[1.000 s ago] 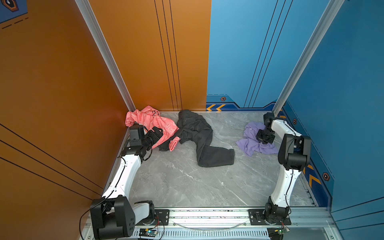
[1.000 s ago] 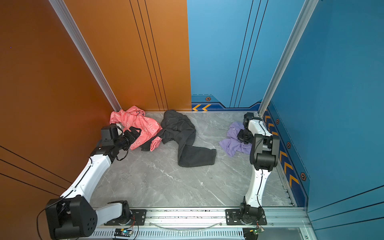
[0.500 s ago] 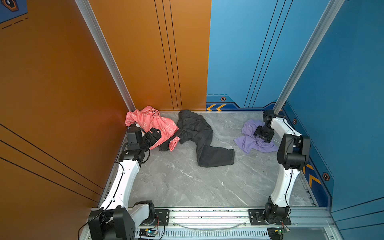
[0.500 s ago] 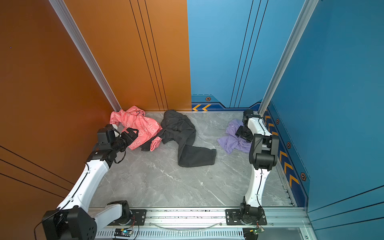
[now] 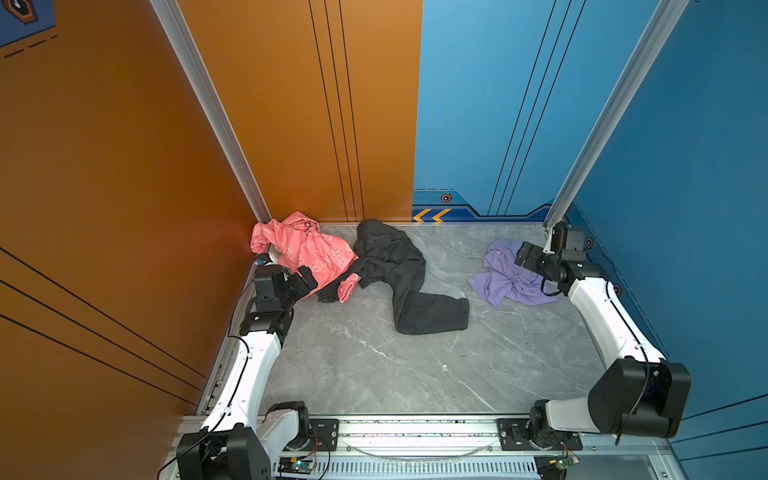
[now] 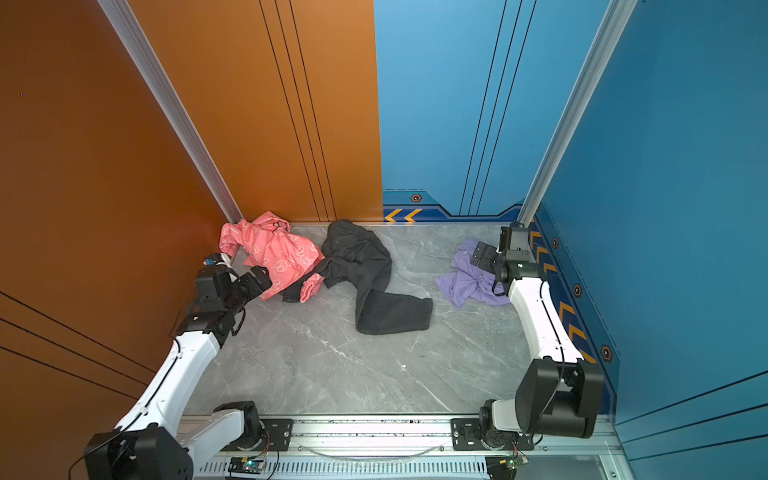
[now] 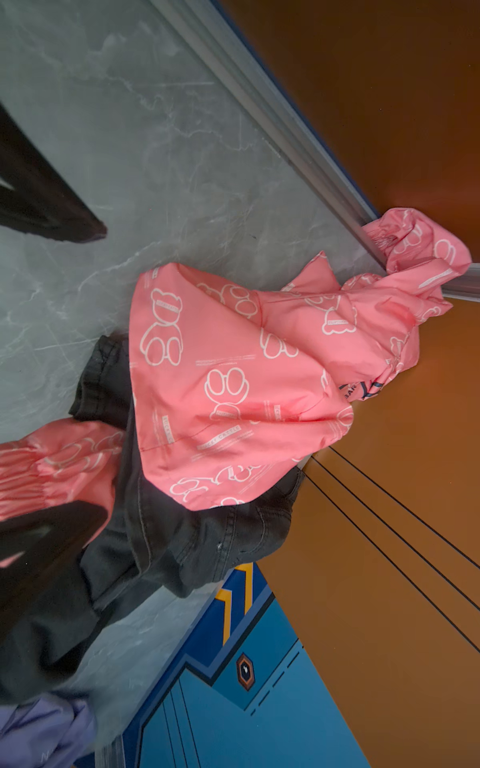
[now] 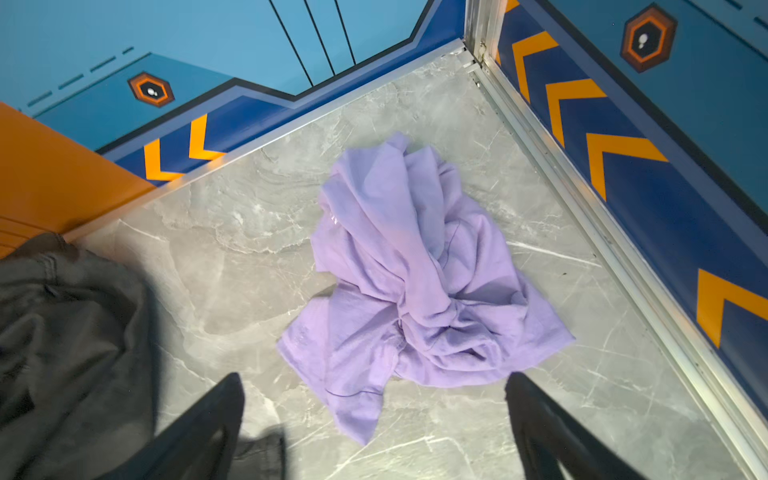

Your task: Pick out a specific cloth from the pile

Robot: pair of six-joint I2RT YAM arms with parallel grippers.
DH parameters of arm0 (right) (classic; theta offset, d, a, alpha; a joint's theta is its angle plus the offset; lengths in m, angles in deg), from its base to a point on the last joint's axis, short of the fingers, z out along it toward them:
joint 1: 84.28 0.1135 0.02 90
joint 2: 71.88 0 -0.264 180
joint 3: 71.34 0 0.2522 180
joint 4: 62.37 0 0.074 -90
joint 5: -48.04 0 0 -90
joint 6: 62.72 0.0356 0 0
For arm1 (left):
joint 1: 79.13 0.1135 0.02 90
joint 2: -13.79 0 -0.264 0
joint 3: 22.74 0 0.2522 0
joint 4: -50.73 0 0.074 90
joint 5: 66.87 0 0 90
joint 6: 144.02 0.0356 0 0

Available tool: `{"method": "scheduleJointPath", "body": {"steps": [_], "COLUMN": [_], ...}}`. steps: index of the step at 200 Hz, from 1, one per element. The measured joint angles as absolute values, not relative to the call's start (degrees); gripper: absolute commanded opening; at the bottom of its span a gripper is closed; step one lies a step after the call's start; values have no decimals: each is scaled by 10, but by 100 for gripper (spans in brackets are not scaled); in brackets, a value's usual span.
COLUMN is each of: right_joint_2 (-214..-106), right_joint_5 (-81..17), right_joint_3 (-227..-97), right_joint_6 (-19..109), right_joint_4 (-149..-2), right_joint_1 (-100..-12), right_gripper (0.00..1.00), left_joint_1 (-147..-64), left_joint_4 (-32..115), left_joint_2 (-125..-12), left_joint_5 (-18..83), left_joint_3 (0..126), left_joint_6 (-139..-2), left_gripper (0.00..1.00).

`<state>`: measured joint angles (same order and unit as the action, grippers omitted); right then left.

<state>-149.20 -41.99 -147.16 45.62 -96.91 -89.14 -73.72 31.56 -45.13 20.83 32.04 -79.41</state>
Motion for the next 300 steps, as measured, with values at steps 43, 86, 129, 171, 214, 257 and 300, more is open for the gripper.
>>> {"method": "scheduleJointPath", "body": {"steps": [43,86,129,171,214,257,300], "right_joint_2": [-1404,-1395,-1483,-1548,-1572,-1600,-1601], "right_joint_5": [-450,-471,-471,-465,-464,-463,-468], "right_joint_3": [-1217,-1087,-1057,-1088,-1087,-1056,-1057], "right_joint_6": [420,381,374,371,347,330,321], "right_joint_4": [-754,-579,-441,-386,-331,-266,-254], "right_joint_1": [-891,-891,-891,-883,-854,-846,-834], "right_gripper": [100,100,100,100,100,100,100], "left_joint_1": [-755,-755,-755,-769,-777,-784,-794], "left_joint_4": [436,559,672,776,830,891,906], "left_joint_2": [-437,-486,-585,-670,-691,-756,-757], "left_joint_5": [148,106,97,97,108,137,137], "left_joint_3": [223,152,133,124,122,117,116], "left_joint_6": [-697,-657,-619,-613,-597,-577,-568], "left_gripper": [98,98,98,98,98,98,98]}}
